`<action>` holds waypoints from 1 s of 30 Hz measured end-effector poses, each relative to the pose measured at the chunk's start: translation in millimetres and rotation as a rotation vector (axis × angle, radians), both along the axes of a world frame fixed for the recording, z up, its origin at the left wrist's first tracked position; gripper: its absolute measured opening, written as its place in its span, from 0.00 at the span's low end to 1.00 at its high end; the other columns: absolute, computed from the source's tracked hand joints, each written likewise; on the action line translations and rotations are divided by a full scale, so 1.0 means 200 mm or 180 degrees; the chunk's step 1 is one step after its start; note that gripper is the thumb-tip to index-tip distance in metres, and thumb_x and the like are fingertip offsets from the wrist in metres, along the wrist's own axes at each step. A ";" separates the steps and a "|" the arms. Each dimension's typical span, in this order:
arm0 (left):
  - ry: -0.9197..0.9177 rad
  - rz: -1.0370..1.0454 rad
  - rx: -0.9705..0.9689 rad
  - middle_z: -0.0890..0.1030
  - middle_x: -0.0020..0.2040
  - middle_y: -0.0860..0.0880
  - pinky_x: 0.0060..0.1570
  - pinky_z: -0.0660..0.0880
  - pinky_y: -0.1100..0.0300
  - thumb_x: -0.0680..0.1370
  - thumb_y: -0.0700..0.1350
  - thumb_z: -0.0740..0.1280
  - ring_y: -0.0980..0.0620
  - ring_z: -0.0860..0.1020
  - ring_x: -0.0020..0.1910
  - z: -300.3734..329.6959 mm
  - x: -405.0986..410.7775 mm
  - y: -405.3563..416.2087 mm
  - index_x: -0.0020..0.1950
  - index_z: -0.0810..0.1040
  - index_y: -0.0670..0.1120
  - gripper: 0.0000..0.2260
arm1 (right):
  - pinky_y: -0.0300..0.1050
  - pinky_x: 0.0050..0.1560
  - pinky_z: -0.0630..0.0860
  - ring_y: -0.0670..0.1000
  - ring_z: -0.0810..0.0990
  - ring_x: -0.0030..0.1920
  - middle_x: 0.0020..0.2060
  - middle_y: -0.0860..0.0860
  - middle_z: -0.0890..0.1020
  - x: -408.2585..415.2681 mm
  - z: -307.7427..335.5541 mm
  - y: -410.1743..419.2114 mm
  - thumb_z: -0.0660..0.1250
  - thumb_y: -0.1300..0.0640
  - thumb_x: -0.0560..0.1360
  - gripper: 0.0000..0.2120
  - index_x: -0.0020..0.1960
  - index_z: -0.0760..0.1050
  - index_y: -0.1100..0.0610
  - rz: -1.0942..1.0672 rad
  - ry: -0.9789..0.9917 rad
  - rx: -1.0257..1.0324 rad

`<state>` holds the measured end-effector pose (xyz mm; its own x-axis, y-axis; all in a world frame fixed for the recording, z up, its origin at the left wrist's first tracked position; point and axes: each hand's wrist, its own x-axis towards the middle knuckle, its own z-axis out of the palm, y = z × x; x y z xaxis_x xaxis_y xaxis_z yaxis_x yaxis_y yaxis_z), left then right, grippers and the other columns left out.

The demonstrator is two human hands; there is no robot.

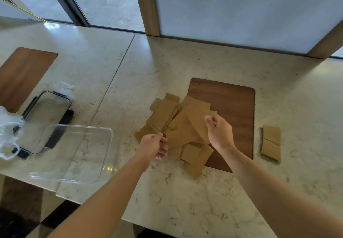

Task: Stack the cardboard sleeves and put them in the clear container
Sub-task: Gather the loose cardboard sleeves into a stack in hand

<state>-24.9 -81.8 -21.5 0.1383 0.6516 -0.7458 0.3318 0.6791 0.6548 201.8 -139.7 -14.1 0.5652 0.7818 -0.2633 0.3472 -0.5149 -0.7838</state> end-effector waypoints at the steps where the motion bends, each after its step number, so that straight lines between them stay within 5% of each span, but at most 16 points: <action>1: -0.0114 -0.0018 -0.0113 0.83 0.32 0.42 0.26 0.77 0.56 0.88 0.48 0.60 0.44 0.81 0.28 0.00 0.00 0.02 0.53 0.81 0.34 0.18 | 0.41 0.34 0.68 0.48 0.76 0.34 0.33 0.48 0.77 0.00 0.02 0.00 0.62 0.47 0.85 0.18 0.38 0.71 0.52 -0.0052 0.0065 0.0054; 4: -0.0698 -0.0131 -0.0912 0.87 0.40 0.38 0.32 0.83 0.51 0.87 0.58 0.59 0.40 0.86 0.36 0.02 0.01 0.10 0.55 0.82 0.34 0.27 | 0.46 0.29 0.79 0.63 0.85 0.34 0.37 0.60 0.85 -0.03 0.08 0.00 0.65 0.45 0.83 0.13 0.47 0.79 0.52 0.0524 0.1028 -0.0135; 6: -0.1199 -0.0646 -0.1608 0.86 0.52 0.34 0.38 0.85 0.46 0.84 0.67 0.56 0.35 0.87 0.46 0.02 -0.01 0.14 0.63 0.81 0.33 0.38 | 0.43 0.28 0.79 0.54 0.88 0.35 0.39 0.50 0.88 -0.07 0.11 0.01 0.70 0.44 0.80 0.08 0.47 0.84 0.46 0.1384 0.1252 -0.0578; 8: -0.1768 -0.1234 -0.2236 0.81 0.62 0.29 0.49 0.84 0.40 0.79 0.73 0.55 0.31 0.84 0.53 0.01 -0.04 0.15 0.71 0.76 0.31 0.46 | 0.40 0.41 0.80 0.41 0.85 0.42 0.42 0.40 0.88 -0.12 0.12 0.04 0.76 0.39 0.74 0.06 0.46 0.86 0.40 0.2235 0.0719 -0.0824; 11: -0.2579 -0.1630 -0.2781 0.78 0.65 0.27 0.55 0.81 0.37 0.78 0.73 0.61 0.30 0.83 0.55 -0.01 -0.06 0.12 0.74 0.73 0.31 0.46 | 0.30 0.44 0.74 0.35 0.79 0.41 0.40 0.41 0.85 -0.21 0.08 0.06 0.82 0.37 0.64 0.15 0.46 0.83 0.40 0.2275 0.0224 -0.0480; 15: -0.2846 -0.1170 -0.2574 0.81 0.53 0.33 0.35 0.78 0.52 0.81 0.70 0.60 0.42 0.79 0.38 -0.05 -0.05 0.06 0.72 0.75 0.38 0.37 | 0.28 0.44 0.72 0.37 0.78 0.47 0.46 0.40 0.81 -0.29 0.02 0.08 0.77 0.34 0.67 0.20 0.53 0.78 0.41 0.1162 -0.0095 -0.0008; 18: -0.3049 -0.0401 -0.2281 0.80 0.52 0.35 0.37 0.78 0.51 0.84 0.52 0.65 0.43 0.77 0.38 -0.10 -0.12 0.06 0.79 0.70 0.48 0.24 | 0.38 0.56 0.74 0.47 0.77 0.61 0.57 0.45 0.77 -0.30 -0.04 0.11 0.68 0.30 0.72 0.26 0.60 0.76 0.48 -0.0006 -0.0495 -0.0293; 20: -0.3190 0.0087 -0.1945 0.80 0.54 0.33 0.43 0.80 0.46 0.81 0.41 0.66 0.39 0.79 0.43 -0.13 -0.18 0.07 0.76 0.74 0.60 0.25 | 0.50 0.67 0.71 0.53 0.70 0.68 0.63 0.50 0.72 -0.27 -0.07 0.09 0.71 0.28 0.69 0.39 0.69 0.71 0.53 0.0149 -0.0778 -0.0980; 22: -0.3159 0.0542 -0.1615 0.80 0.57 0.29 0.47 0.81 0.40 0.77 0.32 0.65 0.35 0.81 0.47 -0.16 -0.22 0.09 0.73 0.77 0.60 0.31 | 0.54 0.70 0.70 0.56 0.69 0.68 0.65 0.53 0.70 -0.26 -0.10 0.07 0.77 0.30 0.65 0.46 0.72 0.68 0.54 0.0782 -0.0996 -0.1364; 27: -0.3048 0.0704 -0.1171 0.80 0.55 0.33 0.43 0.78 0.47 0.67 0.25 0.64 0.40 0.78 0.45 -0.18 -0.18 0.16 0.78 0.71 0.60 0.45 | 0.40 0.54 0.75 0.50 0.79 0.57 0.52 0.45 0.79 -0.10 -0.11 0.08 0.77 0.52 0.75 0.17 0.59 0.76 0.50 0.0405 -0.0171 -0.0638; 30: -0.2913 0.0634 -0.1090 0.79 0.47 0.40 0.37 0.73 0.53 0.71 0.33 0.71 0.46 0.74 0.38 -0.13 -0.12 0.21 0.76 0.74 0.61 0.37 | 0.41 0.49 0.78 0.49 0.83 0.52 0.49 0.45 0.83 0.03 -0.05 0.12 0.73 0.58 0.79 0.09 0.55 0.76 0.48 -0.0199 0.0720 -0.0082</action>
